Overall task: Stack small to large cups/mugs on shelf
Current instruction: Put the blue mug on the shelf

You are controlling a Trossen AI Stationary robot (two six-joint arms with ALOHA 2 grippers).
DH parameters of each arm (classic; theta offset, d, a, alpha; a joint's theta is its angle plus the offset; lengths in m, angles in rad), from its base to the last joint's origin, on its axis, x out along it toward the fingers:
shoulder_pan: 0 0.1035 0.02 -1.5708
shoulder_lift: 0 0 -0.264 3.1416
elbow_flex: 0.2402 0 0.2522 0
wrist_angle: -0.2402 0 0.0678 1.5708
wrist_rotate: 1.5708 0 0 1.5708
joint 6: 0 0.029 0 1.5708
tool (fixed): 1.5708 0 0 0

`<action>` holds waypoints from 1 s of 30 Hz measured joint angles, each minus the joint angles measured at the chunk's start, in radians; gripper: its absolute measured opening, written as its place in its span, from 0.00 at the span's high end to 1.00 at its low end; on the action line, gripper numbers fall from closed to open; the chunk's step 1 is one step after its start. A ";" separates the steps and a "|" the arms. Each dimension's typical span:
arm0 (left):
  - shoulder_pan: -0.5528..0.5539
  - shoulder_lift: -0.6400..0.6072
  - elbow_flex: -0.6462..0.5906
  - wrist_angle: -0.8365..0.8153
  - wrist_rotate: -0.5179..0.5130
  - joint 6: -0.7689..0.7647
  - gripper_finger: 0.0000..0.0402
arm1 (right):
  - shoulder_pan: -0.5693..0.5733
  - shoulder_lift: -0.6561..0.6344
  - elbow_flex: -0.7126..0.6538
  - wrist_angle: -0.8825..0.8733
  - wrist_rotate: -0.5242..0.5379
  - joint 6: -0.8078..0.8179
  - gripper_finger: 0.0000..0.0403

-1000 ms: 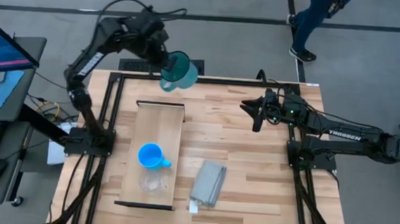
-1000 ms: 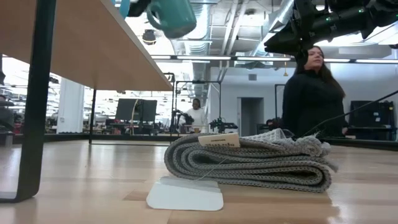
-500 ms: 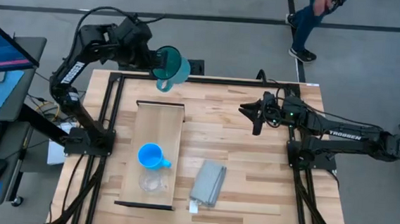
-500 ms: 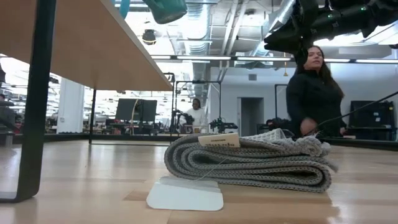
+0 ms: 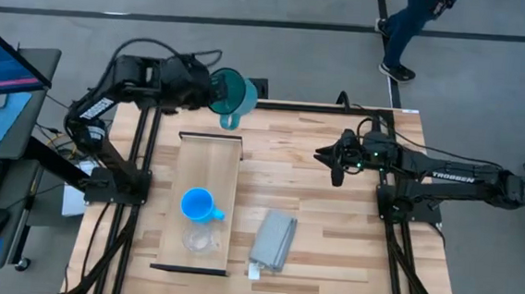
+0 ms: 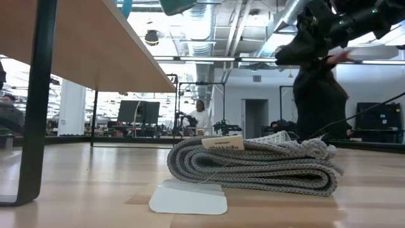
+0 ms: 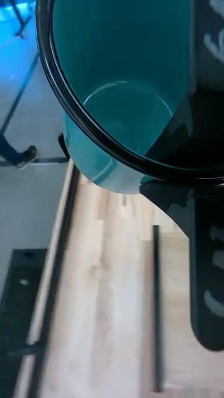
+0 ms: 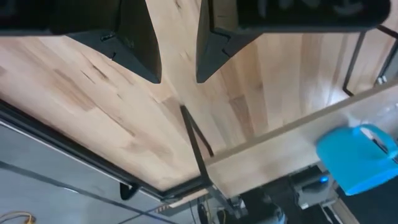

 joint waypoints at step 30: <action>-0.263 -0.266 -0.565 -0.001 0.045 -0.724 0.97 | -0.002 0.000 0.000 -0.068 -0.051 -0.139 0.70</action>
